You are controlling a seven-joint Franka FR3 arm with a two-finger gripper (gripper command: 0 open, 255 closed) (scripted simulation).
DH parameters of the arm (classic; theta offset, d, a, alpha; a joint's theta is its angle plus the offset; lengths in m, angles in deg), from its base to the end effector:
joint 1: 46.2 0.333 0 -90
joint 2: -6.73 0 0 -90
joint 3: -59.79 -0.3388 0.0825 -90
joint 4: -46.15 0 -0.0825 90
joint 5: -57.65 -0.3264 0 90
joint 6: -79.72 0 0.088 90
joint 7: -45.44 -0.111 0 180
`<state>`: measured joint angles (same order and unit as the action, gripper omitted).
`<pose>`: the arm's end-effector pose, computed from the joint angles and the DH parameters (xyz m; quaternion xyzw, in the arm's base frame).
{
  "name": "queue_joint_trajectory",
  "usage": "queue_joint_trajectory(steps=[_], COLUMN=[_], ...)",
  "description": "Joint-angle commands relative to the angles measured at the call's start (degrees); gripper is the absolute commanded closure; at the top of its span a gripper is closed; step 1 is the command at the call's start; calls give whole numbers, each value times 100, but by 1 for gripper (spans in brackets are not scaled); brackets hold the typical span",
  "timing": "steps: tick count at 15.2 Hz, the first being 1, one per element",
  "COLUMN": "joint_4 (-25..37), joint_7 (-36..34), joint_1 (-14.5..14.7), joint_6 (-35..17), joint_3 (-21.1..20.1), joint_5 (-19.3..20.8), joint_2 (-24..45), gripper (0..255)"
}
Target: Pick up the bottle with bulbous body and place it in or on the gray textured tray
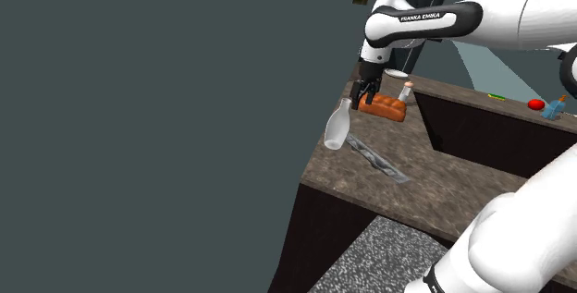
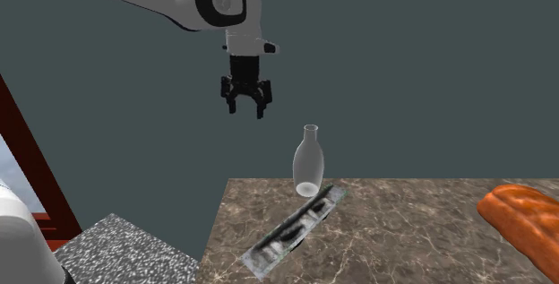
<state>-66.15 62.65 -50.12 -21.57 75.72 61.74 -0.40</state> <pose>0.4262 -0.1678 0.5546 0.9991 -0.0131 -0.0398 0.0054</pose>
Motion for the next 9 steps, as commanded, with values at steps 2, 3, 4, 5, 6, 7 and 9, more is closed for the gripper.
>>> queue_joint_trajectory(steps=[2, 3, 4, 5, 6, 7, 9], joint_4=[505, 708, 920, 1142, 1375, 1620, 2147], joint_7=[317, 418, 518, 617, 714, 808, 987], joint_1=[-104, -142, -186, -234, -288, -348, -482], joint_6=[-75, -86, -91, -88, -76, -57, 10], joint_3=[164, 210, 250, 286, 317, 342, 380], joint_5=[-121, -179, -241, -307, -376, -448, -597], joint_2=[588, 809, 1033, 1261, 1492, 1727, 2209], gripper=[0, 0, 0, 0, 0, 0, 0])
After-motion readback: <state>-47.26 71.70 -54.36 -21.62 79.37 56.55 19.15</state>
